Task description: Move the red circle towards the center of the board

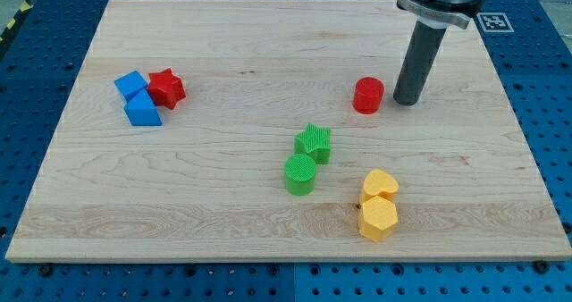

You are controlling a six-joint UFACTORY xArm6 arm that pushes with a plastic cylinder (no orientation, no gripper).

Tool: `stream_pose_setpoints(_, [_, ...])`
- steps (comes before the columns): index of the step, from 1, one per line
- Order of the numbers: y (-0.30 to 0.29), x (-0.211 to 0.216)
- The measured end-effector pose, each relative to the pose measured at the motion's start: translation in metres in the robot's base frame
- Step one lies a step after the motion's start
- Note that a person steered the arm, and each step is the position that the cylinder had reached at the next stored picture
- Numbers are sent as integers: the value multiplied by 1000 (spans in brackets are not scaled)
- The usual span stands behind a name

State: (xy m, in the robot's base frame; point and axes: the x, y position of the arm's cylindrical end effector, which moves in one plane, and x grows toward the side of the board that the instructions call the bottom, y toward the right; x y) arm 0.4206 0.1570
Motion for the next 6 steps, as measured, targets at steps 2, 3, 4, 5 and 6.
stream_pose_setpoints(2, [-3, 9])
stream_pose_setpoints(3, [-26, -6])
stream_pose_setpoints(4, [-47, -12])
stream_pose_setpoints(5, [-64, -15])
stream_pose_setpoints(6, [-70, -17])
